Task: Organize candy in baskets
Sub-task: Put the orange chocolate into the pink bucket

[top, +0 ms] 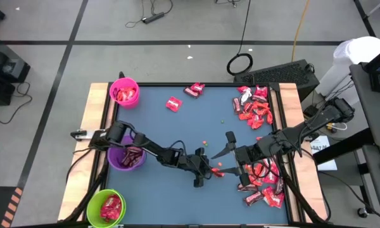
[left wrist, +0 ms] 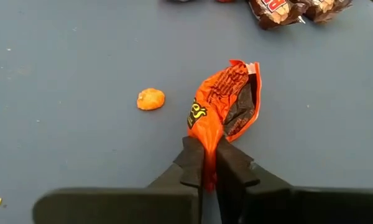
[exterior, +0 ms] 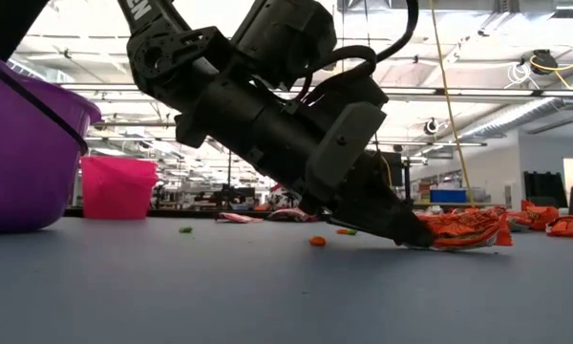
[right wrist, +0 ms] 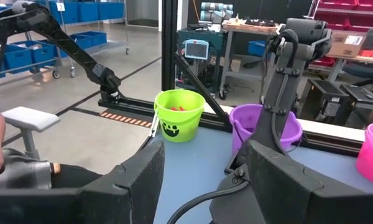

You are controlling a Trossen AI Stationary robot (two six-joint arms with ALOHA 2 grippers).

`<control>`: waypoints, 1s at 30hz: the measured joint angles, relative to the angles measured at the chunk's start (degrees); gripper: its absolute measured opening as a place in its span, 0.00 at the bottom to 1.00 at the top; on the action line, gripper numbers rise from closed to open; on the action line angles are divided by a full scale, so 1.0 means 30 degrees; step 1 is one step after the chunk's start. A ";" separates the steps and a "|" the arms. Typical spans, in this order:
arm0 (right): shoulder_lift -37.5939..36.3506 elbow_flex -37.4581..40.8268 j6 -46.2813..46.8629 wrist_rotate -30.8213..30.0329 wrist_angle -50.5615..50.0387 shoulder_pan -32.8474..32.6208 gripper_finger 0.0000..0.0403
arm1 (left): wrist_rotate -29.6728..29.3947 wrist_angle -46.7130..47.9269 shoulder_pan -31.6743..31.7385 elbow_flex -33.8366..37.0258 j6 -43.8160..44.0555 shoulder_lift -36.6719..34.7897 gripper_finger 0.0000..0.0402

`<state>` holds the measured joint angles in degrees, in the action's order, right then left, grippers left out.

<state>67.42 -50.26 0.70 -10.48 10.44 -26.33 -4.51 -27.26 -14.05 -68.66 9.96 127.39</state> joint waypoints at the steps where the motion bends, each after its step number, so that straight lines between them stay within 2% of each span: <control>1: 0.0000 0.0002 0.0060 0.0000 0.0000 -0.0005 0.53 | -0.0051 -0.0101 -0.0005 0.0010 0.0003 0.0010 0.08; 7: 0.0000 0.0005 0.0055 0.0007 -0.0124 -0.0007 0.53 | -0.0088 0.0344 -0.0046 0.0045 0.0054 -0.0375 0.07; 11: -0.0007 0.0000 0.0047 0.0007 -0.0138 -0.0007 0.53 | -0.0160 0.1421 -0.0160 0.0059 0.0035 -0.1434 0.05; 15: -0.0007 0.0007 0.0039 0.0007 0.0073 -0.0007 0.53 | -0.0692 0.3966 -0.0290 0.0066 -0.0199 -0.2953 0.06; 17: -0.0007 0.0007 0.0015 0.0007 0.0114 0.0000 0.53 | -0.1591 0.5803 -0.0391 0.0090 -0.0788 -0.3929 0.06; 21: -0.0007 0.0007 -0.0004 0.0007 0.0124 0.0000 0.53 | -0.3085 0.7531 -0.0416 0.0100 -0.1743 -0.5622 0.06; 24: -0.0007 0.0007 0.0033 0.0007 -0.0073 0.0000 0.53 | -0.3113 0.8567 -0.0187 0.0067 -0.2859 -0.7047 0.06; 30: -0.0007 0.0007 0.1050 0.0038 -0.0376 -0.0007 0.53 | -0.3420 1.1573 0.0632 0.0311 -0.2973 -1.0011 0.06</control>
<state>67.40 -50.24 3.85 -10.37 9.31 -26.35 -14.77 7.46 -12.16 -67.73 1.04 97.36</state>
